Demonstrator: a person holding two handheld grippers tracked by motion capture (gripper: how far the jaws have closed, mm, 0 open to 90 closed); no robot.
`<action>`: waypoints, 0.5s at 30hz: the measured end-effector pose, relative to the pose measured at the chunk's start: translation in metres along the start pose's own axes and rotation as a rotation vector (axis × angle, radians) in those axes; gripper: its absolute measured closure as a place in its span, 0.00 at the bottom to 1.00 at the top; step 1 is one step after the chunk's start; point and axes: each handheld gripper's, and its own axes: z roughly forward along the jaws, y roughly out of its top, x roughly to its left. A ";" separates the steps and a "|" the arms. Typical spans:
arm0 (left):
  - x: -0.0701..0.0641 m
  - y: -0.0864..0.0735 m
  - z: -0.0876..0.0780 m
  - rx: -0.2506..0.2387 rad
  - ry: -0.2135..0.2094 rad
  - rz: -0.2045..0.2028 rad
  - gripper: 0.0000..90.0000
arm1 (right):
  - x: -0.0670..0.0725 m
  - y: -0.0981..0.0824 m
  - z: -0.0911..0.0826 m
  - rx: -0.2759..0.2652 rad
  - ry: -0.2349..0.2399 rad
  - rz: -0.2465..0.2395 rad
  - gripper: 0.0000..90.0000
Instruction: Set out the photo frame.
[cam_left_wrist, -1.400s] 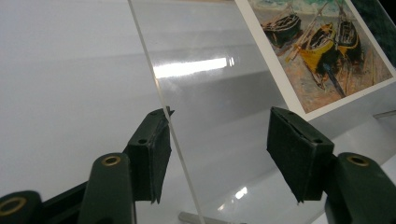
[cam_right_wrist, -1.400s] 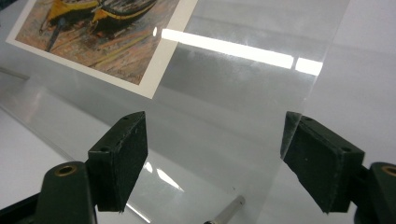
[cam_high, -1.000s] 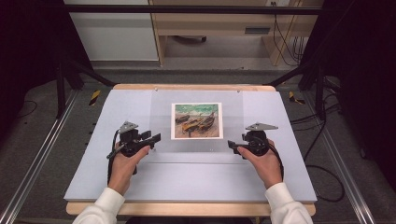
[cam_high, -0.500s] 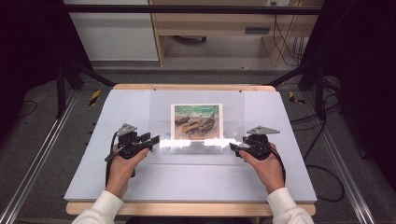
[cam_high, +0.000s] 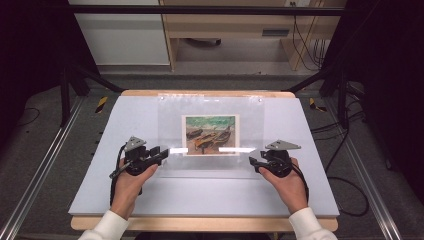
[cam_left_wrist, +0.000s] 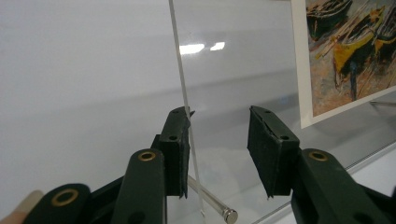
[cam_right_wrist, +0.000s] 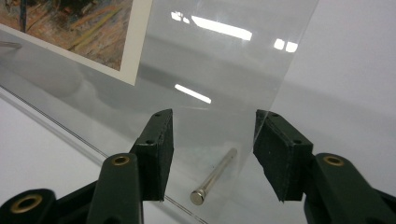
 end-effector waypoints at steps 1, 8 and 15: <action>-0.001 0.000 0.000 0.001 0.001 0.003 0.66 | 0.000 0.000 -0.001 0.002 -0.002 0.000 0.55; -0.001 -0.001 -0.002 0.007 0.005 0.011 0.66 | 0.001 -0.002 -0.002 0.006 -0.005 -0.007 0.57; -0.001 -0.002 -0.003 0.008 -0.002 0.001 0.68 | 0.002 -0.002 -0.003 0.015 -0.008 -0.004 0.58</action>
